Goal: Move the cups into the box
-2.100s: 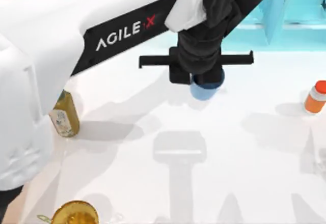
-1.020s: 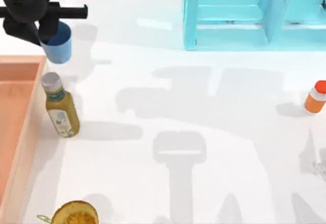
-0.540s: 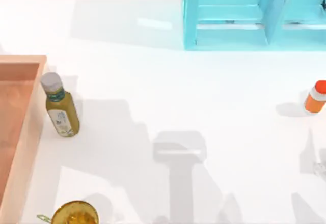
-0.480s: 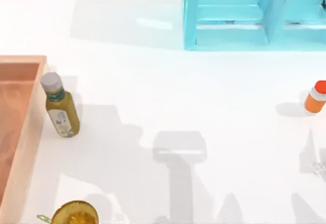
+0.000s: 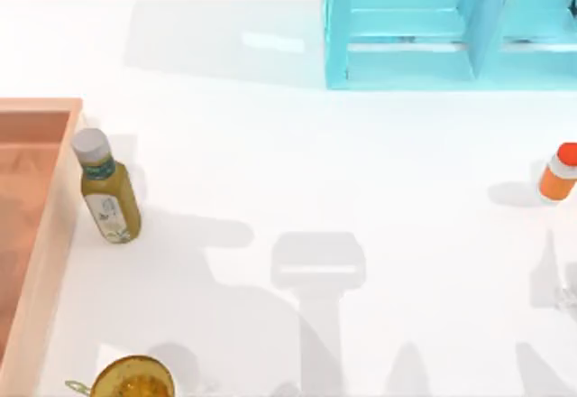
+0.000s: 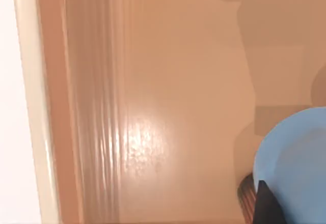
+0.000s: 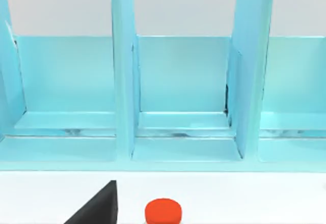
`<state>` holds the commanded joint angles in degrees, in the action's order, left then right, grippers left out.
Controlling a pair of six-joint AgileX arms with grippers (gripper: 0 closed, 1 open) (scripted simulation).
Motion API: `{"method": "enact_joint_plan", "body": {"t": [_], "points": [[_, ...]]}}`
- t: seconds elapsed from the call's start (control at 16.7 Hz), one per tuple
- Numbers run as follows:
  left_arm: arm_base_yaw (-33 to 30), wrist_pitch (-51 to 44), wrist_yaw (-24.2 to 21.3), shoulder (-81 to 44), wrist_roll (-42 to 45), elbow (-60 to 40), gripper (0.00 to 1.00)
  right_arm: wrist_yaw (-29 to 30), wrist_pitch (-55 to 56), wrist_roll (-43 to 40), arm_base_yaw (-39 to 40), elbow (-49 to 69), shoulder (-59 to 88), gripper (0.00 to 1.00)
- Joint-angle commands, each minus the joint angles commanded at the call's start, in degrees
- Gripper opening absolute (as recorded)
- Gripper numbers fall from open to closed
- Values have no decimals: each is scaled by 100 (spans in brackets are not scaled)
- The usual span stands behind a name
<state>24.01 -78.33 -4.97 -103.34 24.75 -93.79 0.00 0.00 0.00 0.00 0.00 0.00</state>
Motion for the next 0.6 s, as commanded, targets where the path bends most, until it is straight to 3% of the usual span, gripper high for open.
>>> {"method": "enact_joint_plan", "body": {"t": [0.6], "points": [[-134, 991, 10, -3, -121, 967, 0, 0, 0, 0, 0, 0, 0, 100]]}}
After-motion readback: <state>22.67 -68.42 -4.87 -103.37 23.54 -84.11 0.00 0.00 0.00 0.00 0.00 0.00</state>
